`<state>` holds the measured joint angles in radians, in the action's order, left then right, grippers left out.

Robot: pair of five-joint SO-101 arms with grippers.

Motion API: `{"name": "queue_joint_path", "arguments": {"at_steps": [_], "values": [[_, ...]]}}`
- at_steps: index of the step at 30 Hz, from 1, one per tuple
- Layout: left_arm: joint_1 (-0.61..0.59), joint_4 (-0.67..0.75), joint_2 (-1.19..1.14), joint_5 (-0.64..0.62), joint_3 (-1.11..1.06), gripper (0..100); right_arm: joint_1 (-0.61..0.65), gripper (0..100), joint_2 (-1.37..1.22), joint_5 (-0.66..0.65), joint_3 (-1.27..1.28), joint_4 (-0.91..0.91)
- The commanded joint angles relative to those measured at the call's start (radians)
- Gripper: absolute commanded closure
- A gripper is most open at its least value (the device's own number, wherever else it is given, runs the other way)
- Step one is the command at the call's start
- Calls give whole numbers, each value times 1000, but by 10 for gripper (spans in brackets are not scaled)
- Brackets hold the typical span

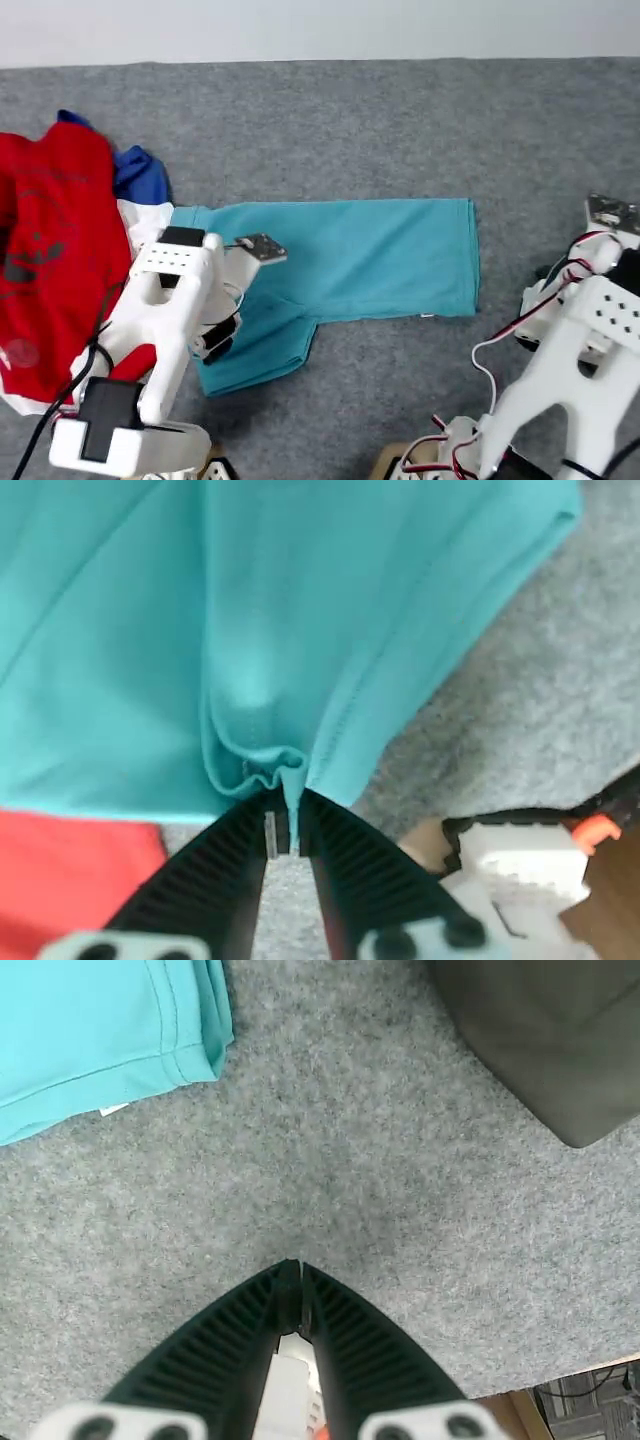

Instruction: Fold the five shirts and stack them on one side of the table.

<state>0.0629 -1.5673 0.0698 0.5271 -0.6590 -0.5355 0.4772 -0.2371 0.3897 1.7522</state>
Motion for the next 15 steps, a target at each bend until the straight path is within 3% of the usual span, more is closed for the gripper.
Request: {"name": "queue_joint_path", "arguments": {"at_steps": [1, 11, 15], "values": [[8, 6, 48, 25, 5, 923, -10, 989, 27, -12, -5, 38], [20, -41, 195, 25, 159, 851, -12, 989, 25, -12, -5, 38], [23, 92, 195, -28, 197, 896, -12, 989, 22, -12, -5, 38]]}}
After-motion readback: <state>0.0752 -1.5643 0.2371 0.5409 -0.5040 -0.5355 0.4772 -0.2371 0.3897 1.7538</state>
